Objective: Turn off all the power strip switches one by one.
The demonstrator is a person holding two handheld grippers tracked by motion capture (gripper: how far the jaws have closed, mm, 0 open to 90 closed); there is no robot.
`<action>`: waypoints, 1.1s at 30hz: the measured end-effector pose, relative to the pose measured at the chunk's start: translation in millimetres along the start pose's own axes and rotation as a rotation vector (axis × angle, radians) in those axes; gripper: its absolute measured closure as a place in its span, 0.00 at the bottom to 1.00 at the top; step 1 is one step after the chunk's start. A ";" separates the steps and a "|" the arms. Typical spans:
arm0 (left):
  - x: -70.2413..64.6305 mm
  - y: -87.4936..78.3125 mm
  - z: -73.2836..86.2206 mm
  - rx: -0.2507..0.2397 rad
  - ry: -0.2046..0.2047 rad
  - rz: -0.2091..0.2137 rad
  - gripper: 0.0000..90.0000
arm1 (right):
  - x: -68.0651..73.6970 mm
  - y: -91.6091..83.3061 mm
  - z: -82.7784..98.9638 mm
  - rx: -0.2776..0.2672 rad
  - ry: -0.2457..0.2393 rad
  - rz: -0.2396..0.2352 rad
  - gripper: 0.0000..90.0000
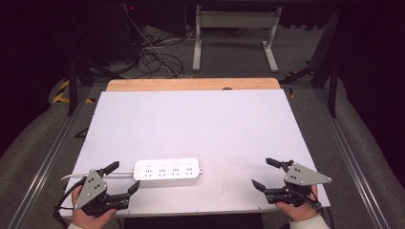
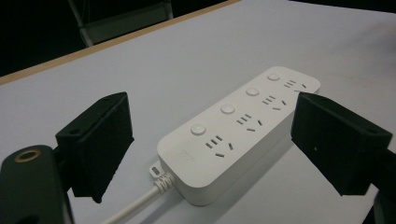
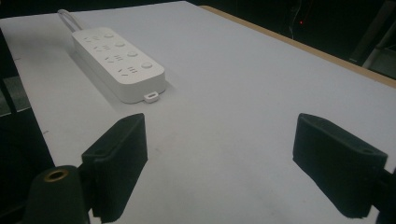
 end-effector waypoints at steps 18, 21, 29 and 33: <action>-1.1 -2.7 -3.7 0.007 0.009 -0.008 0.20 | 1.1 0.4 0.1 0.001 -0.005 -0.004 0.21; -1.1 -3.8 -4.7 0.008 0.010 -0.008 0.21 | 1.3 0.5 -0.2 0.000 -0.004 -0.002 0.21; -2.6 -5.2 -8.5 0.004 0.009 -0.010 0.26 | 1.4 0.5 0.0 0.000 -0.001 -0.007 0.22; -1.6 -6.0 -12.7 0.005 -0.004 -0.003 0.30 | 1.9 0.5 -0.3 -0.001 -0.003 -0.005 0.22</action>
Point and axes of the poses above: each handheld gripper's, and its own axes: y roughly forward along the jaws, z roughly out of its underside, x roughly to its left, the point moved 4 cm from there along y, roughly forward along the jaws, and after that the axes turned 15 degrees about z, right-handed, at the moved point
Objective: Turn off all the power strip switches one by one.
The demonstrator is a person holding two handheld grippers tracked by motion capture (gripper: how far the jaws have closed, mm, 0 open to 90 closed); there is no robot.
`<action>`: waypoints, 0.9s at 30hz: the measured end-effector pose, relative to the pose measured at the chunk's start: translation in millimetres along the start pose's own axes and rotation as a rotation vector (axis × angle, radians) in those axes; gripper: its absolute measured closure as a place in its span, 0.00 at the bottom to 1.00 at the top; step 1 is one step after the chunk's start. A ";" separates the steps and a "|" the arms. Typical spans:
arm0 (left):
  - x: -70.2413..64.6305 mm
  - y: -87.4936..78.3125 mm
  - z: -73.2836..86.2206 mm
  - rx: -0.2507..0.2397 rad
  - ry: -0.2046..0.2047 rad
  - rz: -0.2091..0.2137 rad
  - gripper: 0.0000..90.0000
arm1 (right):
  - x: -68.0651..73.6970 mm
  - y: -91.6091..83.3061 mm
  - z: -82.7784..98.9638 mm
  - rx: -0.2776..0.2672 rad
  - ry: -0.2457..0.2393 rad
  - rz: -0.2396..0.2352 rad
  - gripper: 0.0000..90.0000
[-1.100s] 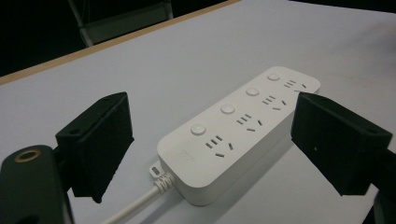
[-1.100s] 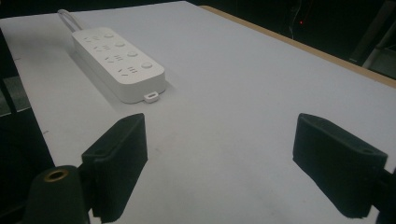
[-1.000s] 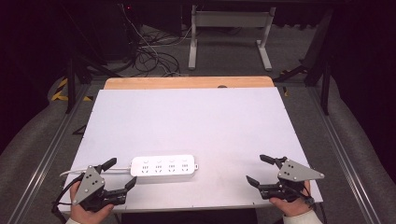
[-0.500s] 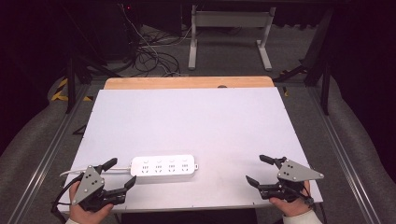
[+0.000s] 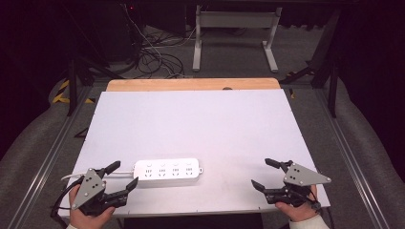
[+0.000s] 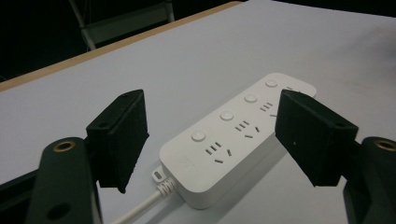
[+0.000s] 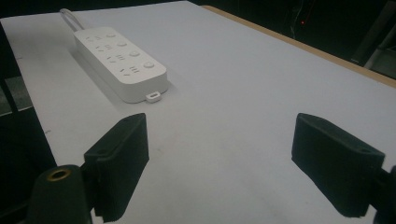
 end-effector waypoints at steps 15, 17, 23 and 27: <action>10.2 12.8 -19.8 0.042 -0.037 0.065 0.47 | 1.1 1.7 0.3 0.004 0.000 -0.008 0.22; 10.8 15.9 -22.4 0.046 -0.041 0.073 0.47 | 1.4 1.9 0.3 0.004 0.002 -0.009 0.22; 14.0 26.7 -30.5 0.052 -0.046 0.083 0.47 | 1.0 2.1 0.7 0.008 0.000 -0.009 0.22; 15.5 33.7 -34.8 0.065 -0.046 0.086 0.47 | 1.1 2.4 1.0 0.008 0.003 -0.011 0.22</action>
Point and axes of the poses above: each handheld gripper's, and its own axes: y roughly forward along the jaws, z roughly out of its underside, x roughly to its left, the point moved 4 cm from there along y, roughly forward along the jaws, and after that the axes turned 15 degrees about z, right-handed, at the moved point
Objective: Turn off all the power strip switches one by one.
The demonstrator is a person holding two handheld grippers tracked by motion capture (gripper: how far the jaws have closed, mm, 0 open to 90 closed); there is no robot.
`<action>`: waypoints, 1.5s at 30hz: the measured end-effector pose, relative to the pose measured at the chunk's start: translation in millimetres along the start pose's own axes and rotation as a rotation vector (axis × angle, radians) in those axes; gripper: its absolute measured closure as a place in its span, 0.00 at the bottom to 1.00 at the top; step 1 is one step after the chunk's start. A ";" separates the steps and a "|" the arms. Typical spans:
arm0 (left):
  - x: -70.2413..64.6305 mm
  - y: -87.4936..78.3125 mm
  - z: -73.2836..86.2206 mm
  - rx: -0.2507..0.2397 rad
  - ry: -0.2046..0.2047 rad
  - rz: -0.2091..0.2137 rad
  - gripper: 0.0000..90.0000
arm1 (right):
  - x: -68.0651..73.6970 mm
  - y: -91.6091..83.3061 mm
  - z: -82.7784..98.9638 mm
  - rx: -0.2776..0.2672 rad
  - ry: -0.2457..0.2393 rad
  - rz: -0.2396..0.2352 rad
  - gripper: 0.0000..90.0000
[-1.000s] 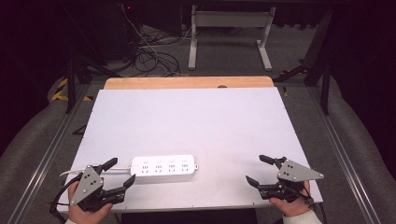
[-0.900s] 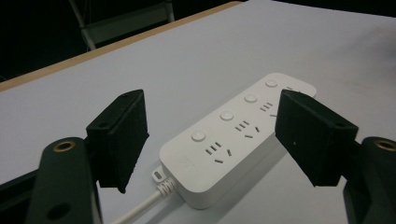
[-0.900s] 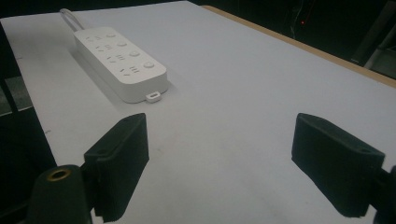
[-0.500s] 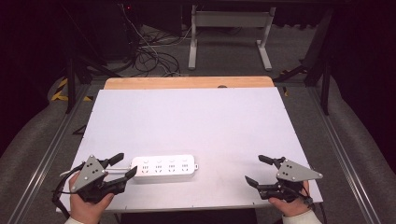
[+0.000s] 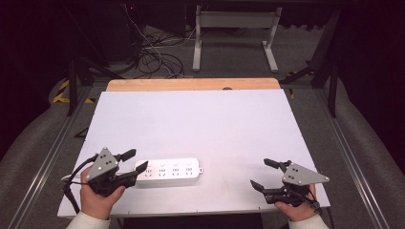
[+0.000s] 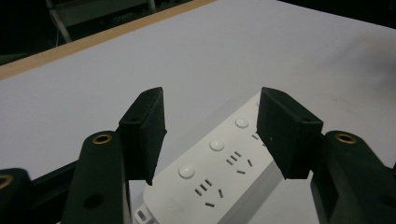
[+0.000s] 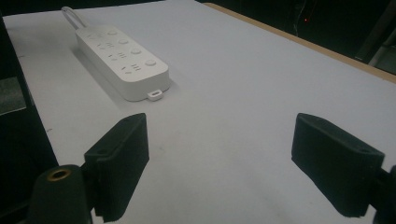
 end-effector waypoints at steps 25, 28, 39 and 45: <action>5.9 28.1 -12.1 0.069 -0.034 0.067 0.62 | -0.5 0.6 0.9 0.005 -0.001 -0.001 0.22; 8.4 29.4 -12.5 0.092 -0.049 0.063 0.64 | 0.0 0.7 0.8 0.005 -0.001 -0.002 0.22; 13.6 35.9 -16.3 0.226 -0.115 0.101 1.00 | 0.3 1.0 1.1 0.006 -0.005 -0.004 0.22; 20.6 42.6 -15.1 0.290 -0.173 0.105 1.00 | 0.6 0.9 1.0 0.005 -0.004 -0.005 0.22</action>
Point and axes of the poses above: each handheld gripper's, and its own axes: y roughly forward along the jaws, z roughly out of its underside, x roughly to its left, the point moved 4 cm from there along y, roughly forward along the jaws, and after that the axes turned 15 degrees about z, right-handed, at the moved point
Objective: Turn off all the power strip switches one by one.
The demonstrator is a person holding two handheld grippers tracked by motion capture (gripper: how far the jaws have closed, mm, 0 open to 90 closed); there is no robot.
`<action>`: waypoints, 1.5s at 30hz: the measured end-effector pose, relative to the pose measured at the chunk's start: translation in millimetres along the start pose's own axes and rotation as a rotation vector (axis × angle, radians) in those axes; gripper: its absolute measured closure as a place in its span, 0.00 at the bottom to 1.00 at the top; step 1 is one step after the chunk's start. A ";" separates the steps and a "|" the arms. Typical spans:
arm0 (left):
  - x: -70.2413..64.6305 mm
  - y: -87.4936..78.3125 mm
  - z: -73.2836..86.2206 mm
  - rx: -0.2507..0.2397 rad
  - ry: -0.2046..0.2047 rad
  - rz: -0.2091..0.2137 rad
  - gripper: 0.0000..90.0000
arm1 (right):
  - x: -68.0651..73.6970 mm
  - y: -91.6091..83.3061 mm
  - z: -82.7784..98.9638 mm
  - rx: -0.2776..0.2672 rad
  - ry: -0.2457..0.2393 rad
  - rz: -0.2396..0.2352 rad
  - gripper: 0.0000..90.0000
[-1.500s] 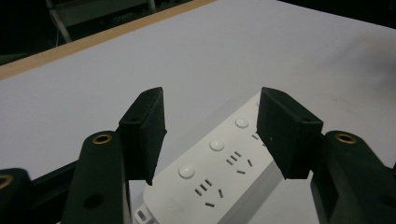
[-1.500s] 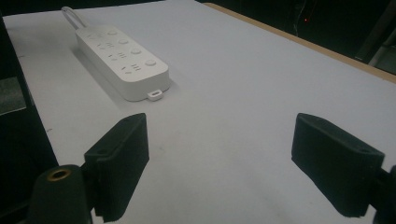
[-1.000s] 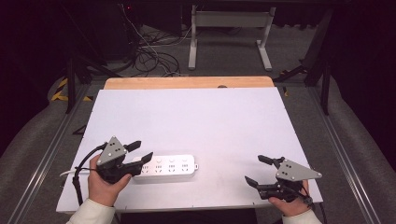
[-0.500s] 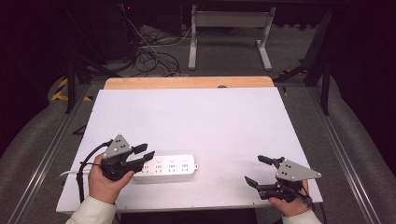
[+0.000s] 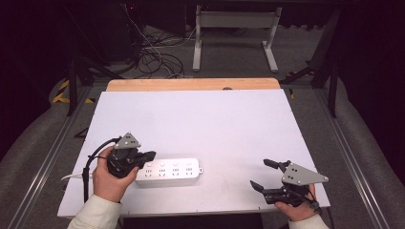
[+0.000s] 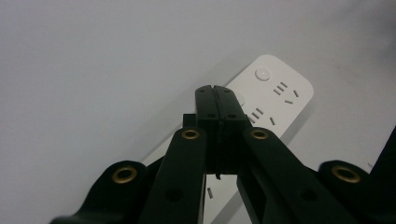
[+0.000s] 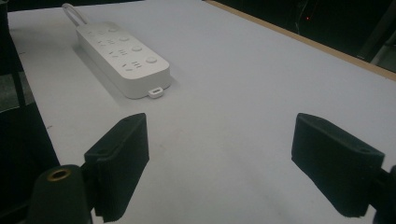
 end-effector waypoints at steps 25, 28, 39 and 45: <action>27.3 18.4 5.9 0.240 -0.117 -0.074 1.00 | 0.4 1.2 0.7 0.007 -0.006 -0.003 0.22; 29.3 21.6 6.9 0.271 -0.119 -0.078 1.00 | 0.3 1.2 0.8 0.008 -0.005 -0.004 0.22; 31.4 28.8 8.6 0.314 -0.133 -0.075 1.00 | 0.5 1.3 1.0 0.009 -0.006 -0.005 0.22; 30.2 33.2 10.2 0.307 -0.135 -0.061 1.00 | 0.7 1.3 1.0 0.009 -0.008 -0.005 0.22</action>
Point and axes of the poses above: each handheld gripper's, and its own axes: y roughly forward along the jaws, z roughly out of its underside, x roughly to its left, the point moved 4 cm from there along y, roughly forward along the jaws, and after that the axes turned 15 degrees about z, right-handed, at the moved point
